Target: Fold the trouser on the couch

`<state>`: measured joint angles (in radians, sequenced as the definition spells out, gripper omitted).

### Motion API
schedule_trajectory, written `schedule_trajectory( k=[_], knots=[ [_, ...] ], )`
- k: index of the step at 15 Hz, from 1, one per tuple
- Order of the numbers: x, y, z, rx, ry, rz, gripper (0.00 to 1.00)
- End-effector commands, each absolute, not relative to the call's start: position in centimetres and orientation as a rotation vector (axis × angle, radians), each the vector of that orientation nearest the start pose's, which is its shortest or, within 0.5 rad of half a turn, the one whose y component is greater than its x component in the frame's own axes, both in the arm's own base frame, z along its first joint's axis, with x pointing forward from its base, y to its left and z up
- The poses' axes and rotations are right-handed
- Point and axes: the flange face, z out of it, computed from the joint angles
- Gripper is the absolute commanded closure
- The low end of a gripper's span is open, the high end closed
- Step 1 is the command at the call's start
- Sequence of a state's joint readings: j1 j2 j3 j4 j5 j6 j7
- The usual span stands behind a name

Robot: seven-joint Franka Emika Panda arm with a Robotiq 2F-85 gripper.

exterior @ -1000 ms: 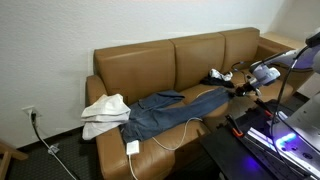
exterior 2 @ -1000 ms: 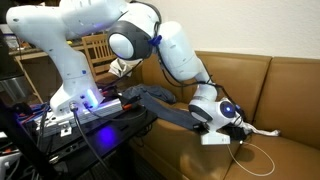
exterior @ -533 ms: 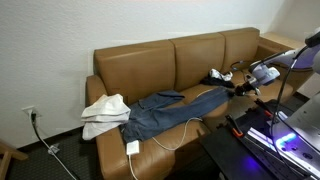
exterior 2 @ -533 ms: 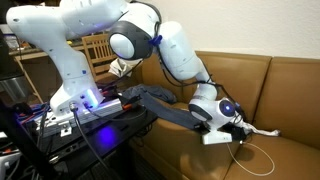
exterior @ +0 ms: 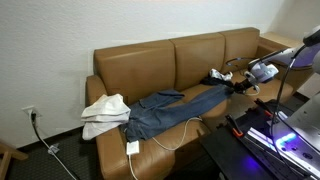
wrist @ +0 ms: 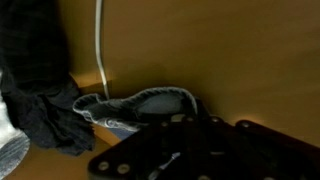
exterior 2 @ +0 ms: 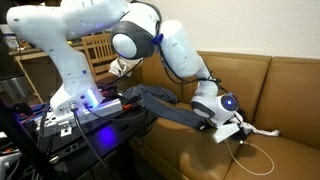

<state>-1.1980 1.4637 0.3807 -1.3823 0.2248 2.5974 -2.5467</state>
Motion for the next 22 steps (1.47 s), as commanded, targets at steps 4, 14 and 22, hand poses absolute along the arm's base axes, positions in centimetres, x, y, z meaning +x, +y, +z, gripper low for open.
schedule_trajectory(
  k=[4,14,22],
  knots=[
    [42.5,-46.4,-12.2,-2.244,-2.128,-0.753,0.99],
    [44.7,-45.3,-10.2,-2.063,-2.374,-0.674,0.99],
    [46.2,-43.1,-8.7,-1.541,-2.847,-0.399,0.99]
  ],
)
